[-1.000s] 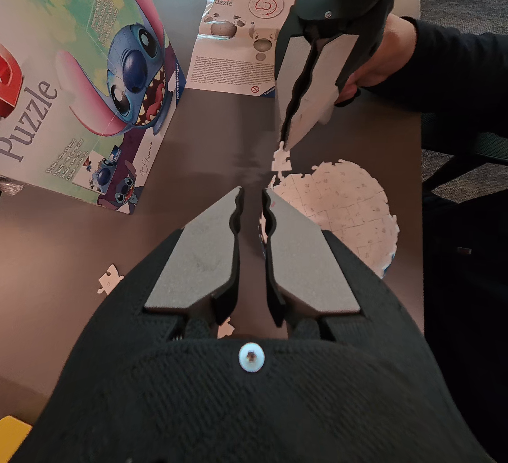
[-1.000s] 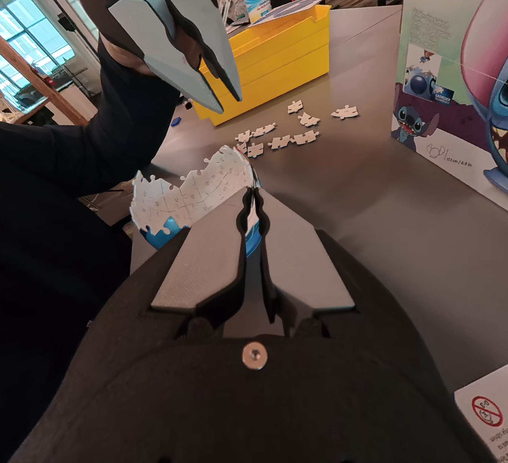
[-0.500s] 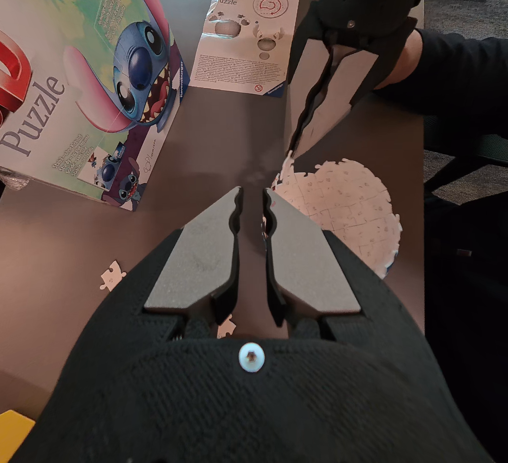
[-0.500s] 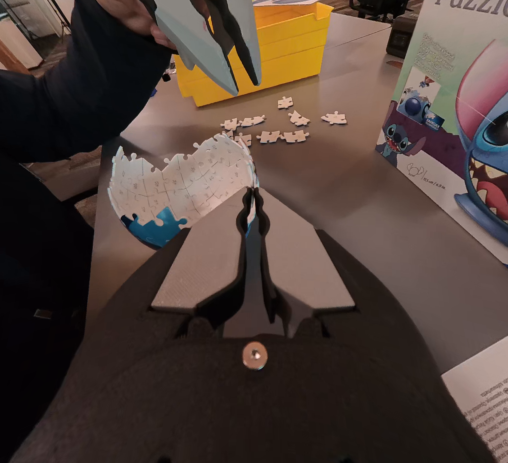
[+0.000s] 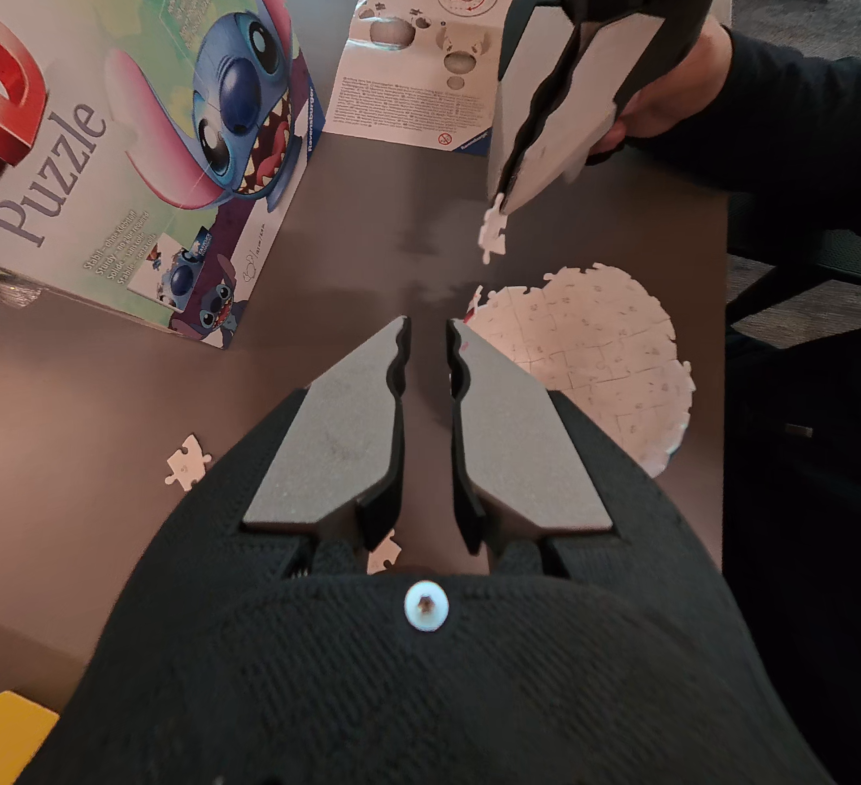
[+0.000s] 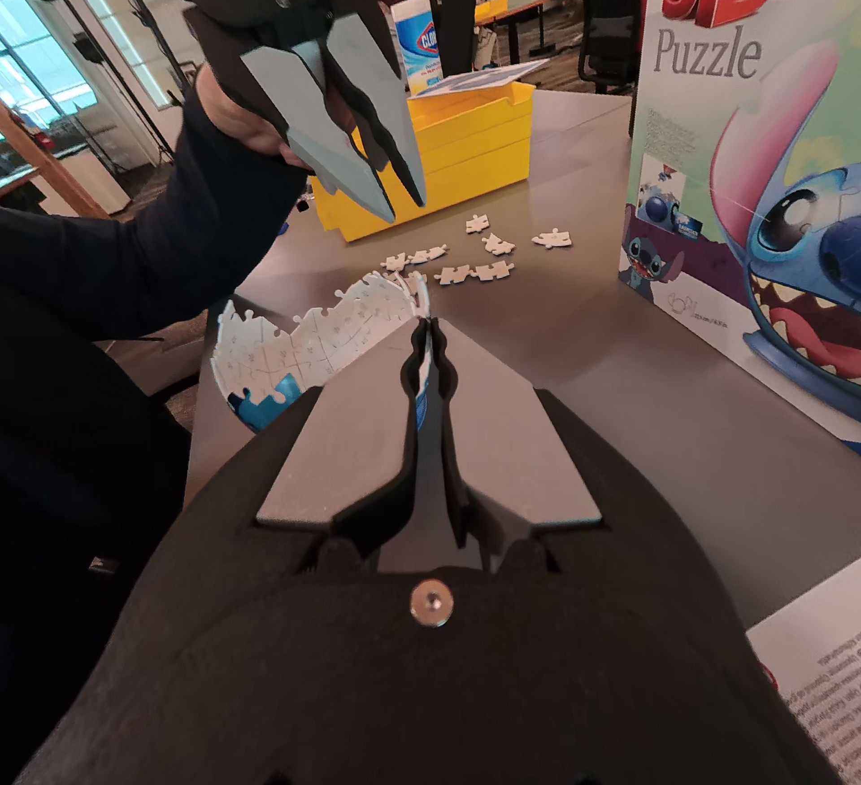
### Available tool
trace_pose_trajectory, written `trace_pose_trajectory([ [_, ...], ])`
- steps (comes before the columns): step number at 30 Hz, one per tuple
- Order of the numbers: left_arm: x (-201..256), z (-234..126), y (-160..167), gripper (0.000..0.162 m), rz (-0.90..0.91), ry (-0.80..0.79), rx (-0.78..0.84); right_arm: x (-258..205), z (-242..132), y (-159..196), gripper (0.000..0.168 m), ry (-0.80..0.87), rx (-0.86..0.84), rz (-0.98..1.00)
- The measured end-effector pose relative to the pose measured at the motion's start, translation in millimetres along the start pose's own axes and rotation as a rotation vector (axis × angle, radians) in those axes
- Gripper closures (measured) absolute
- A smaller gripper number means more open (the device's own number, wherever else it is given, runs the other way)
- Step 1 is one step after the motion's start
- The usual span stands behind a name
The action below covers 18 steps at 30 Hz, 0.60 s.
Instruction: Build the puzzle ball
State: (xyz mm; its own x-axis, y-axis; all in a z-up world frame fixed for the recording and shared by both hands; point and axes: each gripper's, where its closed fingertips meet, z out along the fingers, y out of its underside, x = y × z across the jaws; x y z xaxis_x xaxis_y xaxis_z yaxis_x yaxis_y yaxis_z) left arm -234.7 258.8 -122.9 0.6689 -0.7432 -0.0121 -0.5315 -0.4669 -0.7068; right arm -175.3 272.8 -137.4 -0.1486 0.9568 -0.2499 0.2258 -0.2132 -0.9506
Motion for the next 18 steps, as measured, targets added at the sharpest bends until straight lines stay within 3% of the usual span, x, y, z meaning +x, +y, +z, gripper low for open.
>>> trace_pose_trajectory([
  [18, 3.6, 12.4, 4.2, 0.148, 0.053, -0.045, -0.045, 8.1, -4.0, 1.2, 0.168, 0.036, 0.002, -0.001],
])
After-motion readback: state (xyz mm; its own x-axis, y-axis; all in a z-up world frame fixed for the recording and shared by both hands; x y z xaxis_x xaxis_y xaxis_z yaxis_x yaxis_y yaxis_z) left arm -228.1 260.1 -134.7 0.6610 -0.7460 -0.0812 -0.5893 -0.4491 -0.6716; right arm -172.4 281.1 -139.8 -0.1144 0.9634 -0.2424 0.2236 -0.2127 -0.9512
